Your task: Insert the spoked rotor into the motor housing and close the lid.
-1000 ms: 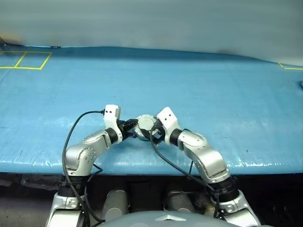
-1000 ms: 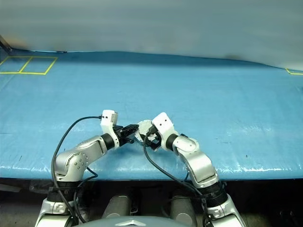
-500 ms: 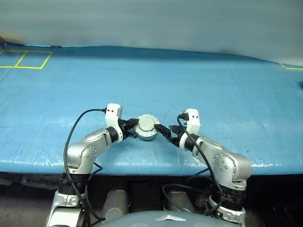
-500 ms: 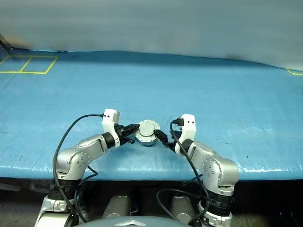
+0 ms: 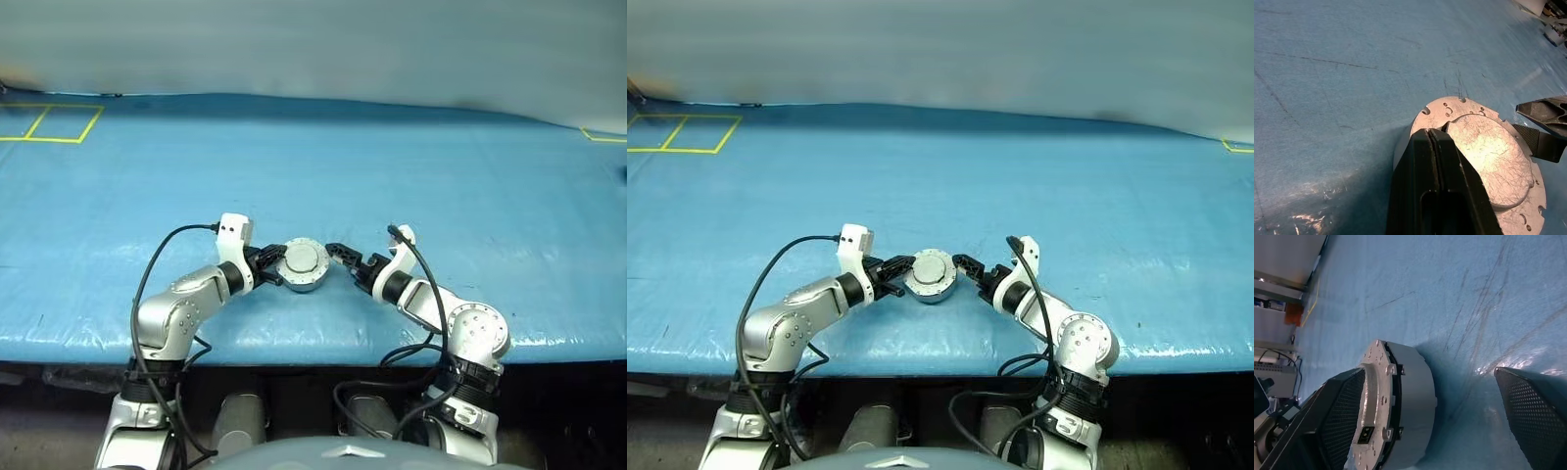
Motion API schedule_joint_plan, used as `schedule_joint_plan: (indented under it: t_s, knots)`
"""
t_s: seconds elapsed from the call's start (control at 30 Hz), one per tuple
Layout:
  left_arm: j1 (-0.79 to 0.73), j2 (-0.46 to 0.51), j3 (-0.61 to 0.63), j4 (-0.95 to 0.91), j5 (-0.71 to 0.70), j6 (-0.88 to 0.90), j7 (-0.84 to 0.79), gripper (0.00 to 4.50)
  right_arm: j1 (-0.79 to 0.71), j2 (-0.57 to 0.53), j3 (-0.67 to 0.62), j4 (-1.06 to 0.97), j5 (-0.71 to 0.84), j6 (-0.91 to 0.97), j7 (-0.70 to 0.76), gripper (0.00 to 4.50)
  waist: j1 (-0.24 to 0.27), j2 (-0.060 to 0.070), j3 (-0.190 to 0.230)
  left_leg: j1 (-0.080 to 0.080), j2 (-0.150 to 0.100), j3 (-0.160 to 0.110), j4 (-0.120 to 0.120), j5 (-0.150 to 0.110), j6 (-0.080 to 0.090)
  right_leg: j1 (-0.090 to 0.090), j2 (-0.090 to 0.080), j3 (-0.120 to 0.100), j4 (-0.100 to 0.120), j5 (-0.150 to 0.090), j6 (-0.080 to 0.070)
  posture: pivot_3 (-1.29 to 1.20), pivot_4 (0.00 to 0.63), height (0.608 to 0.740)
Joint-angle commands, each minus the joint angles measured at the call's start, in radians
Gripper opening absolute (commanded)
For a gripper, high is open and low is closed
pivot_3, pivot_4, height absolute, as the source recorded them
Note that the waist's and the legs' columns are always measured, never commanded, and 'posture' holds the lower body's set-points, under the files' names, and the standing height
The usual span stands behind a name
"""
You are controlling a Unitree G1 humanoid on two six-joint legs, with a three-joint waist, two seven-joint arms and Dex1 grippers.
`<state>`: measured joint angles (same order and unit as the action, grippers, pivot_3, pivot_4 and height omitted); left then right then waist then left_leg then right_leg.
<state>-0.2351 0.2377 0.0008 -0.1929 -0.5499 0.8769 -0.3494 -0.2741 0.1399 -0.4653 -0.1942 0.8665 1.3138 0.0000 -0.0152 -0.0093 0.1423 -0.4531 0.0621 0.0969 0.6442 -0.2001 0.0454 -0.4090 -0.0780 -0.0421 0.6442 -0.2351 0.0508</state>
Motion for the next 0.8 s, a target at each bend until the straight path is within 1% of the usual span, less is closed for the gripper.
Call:
schedule_joint_plan:
  t_s: [0.03, 0.2, 0.47, 0.57, 0.73, 0.8]
  knots:
    - [0.016, -0.003, -0.009, 0.001, 0.011, 0.005, 0.002, 0.0, 0.053, 0.227, 0.015, 0.025, 0.107, -0.008, -0.058, 4.45, 0.0, 0.0, 0.0, 0.0, 0.0, 0.0, 0.0, 0.0, 0.0, 0.0, 0.0, 0.0, 0.0, 0.0, 0.0, 0.0, 0.15, 0.74]
    - [0.021, 0.001, -0.01, -0.005, 0.011, 0.006, 0.003, 0.0, 0.084, 0.226, 0.038, 0.065, 0.248, -0.015, -0.116, 4.45, -0.003, 0.0, 0.0, 0.001, 0.0, 0.0, 0.001, 0.0, 0.0, -0.001, 0.0, 0.0, 0.0, 0.0, 0.0, 0.0, 0.15, 0.74]
    - [0.023, 0.001, -0.012, -0.002, 0.013, 0.006, 0.003, 0.0, 0.104, 0.211, 0.072, 0.139, 0.41, -0.078, -0.194, 4.45, -0.004, 0.0, 0.0, 0.001, 0.0, 0.0, 0.001, 0.0, 0.0, -0.001, 0.0, 0.0, -0.001, 0.0, 0.0, 0.0, 0.15, 0.74]
    - [0.024, 0.001, -0.012, 0.0, 0.013, 0.006, 0.003, 0.0, 0.114, 0.194, 0.091, 0.154, 0.454, -0.089, -0.222, 3.89, -0.006, 0.0, 0.0, 0.001, 0.0, 0.0, 0.0, 0.0, 0.0, -0.001, 0.0, 0.0, -0.001, 0.0, 0.0, 0.0, 0.15, 0.74]
    - [0.027, 0.0, -0.004, -0.001, 0.019, 0.007, 0.0, 0.0, 0.137, 0.161, 0.131, 0.16, 0.508, -0.065, -0.254, 2.32, -0.007, 0.0, 0.0, -0.001, 0.0, 0.0, 0.001, 0.0, 0.0, 0.0, 0.0, 0.0, 0.0, 0.001, 0.002, 0.0, 0.15, 0.74]
    - [0.028, -0.002, -0.002, -0.001, 0.022, 0.008, -0.002, 0.0, 0.146, 0.147, 0.146, 0.166, 0.521, -0.054, -0.268, 1.61, -0.005, 0.0, 0.0, -0.003, 0.0, 0.0, 0.0, 0.0, 0.0, -0.001, 0.0, 0.0, 0.0, 0.001, 0.002, 0.0, 0.15, 0.74]
